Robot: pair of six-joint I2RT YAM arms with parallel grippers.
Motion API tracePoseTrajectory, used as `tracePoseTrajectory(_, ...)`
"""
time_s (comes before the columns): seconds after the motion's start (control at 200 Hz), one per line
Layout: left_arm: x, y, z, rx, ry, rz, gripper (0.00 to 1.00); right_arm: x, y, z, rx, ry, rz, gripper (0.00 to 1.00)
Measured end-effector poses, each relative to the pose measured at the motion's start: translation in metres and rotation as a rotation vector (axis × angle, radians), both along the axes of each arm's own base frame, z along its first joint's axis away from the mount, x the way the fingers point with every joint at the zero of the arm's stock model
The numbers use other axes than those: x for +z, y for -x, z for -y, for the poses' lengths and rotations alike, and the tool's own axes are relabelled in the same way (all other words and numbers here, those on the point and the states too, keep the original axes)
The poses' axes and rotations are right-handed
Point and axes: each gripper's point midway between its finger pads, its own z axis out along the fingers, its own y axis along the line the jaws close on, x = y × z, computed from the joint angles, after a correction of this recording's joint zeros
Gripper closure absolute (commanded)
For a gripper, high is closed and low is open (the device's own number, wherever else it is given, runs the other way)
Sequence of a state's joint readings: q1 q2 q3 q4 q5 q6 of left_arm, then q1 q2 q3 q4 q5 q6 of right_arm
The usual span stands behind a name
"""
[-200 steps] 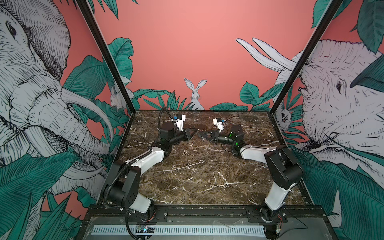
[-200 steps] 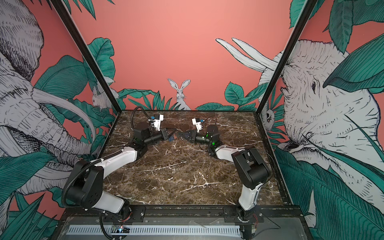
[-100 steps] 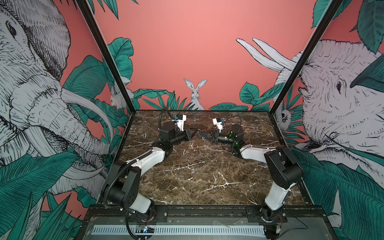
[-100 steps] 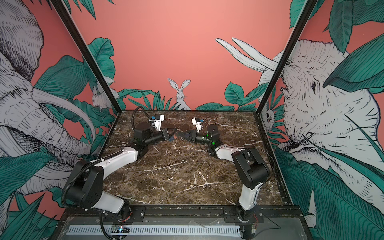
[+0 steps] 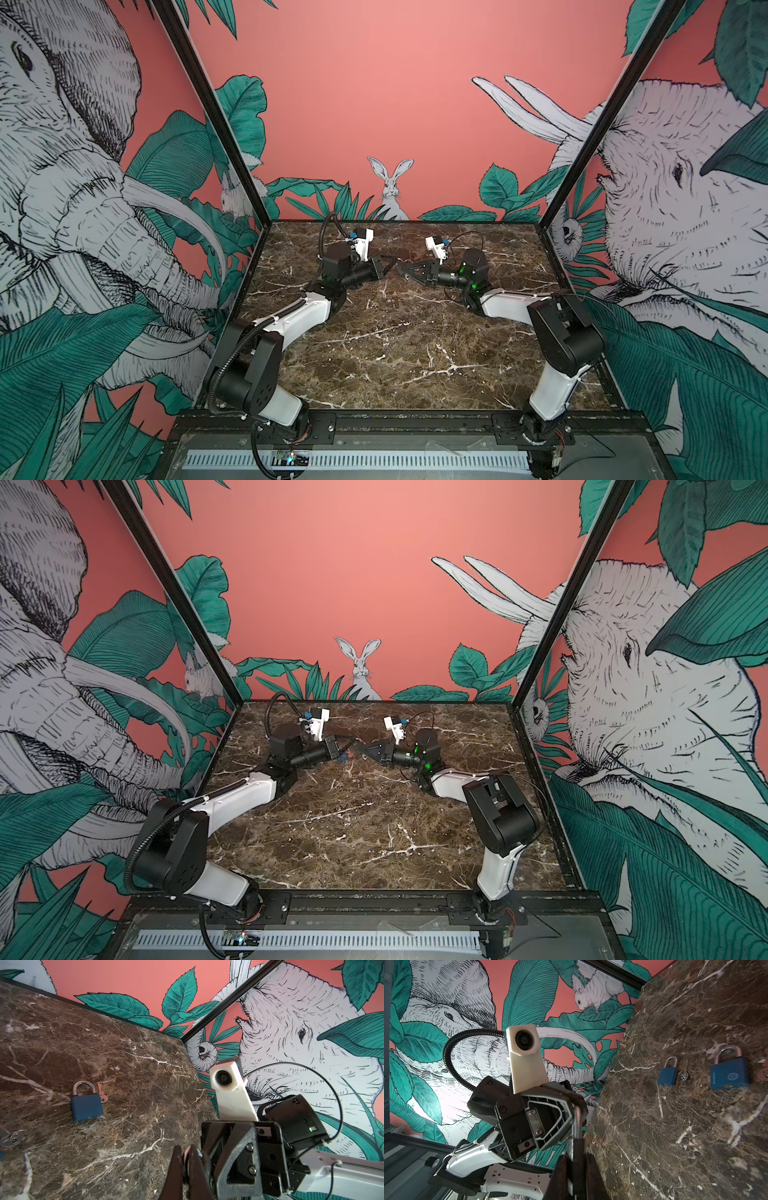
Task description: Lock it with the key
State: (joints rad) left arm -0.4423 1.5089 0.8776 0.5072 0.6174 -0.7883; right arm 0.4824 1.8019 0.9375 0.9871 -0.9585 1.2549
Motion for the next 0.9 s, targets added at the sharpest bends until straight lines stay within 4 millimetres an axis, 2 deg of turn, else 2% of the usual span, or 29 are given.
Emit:
tracePoseTrajectory(0.555,-0.0005,0.0001,0.0032,-0.017,0.017,-0.019,0.97,-0.0009,0.0013,0.0002,0.022,-0.013,0.000,1.00)
tracePoseTrajectory(0.635,-0.0003,0.0001,0.0033,-0.017,0.017,-0.019,1.00,-0.0010,0.0013,0.0001,0.023,-0.013,0.001,1.00)
tracePoseTrajectory(0.9,0.0010,-0.0002,0.0033,-0.017,0.021,-0.015,1.00,0.0001,0.0012,0.0002,0.022,-0.016,0.006,1.00)
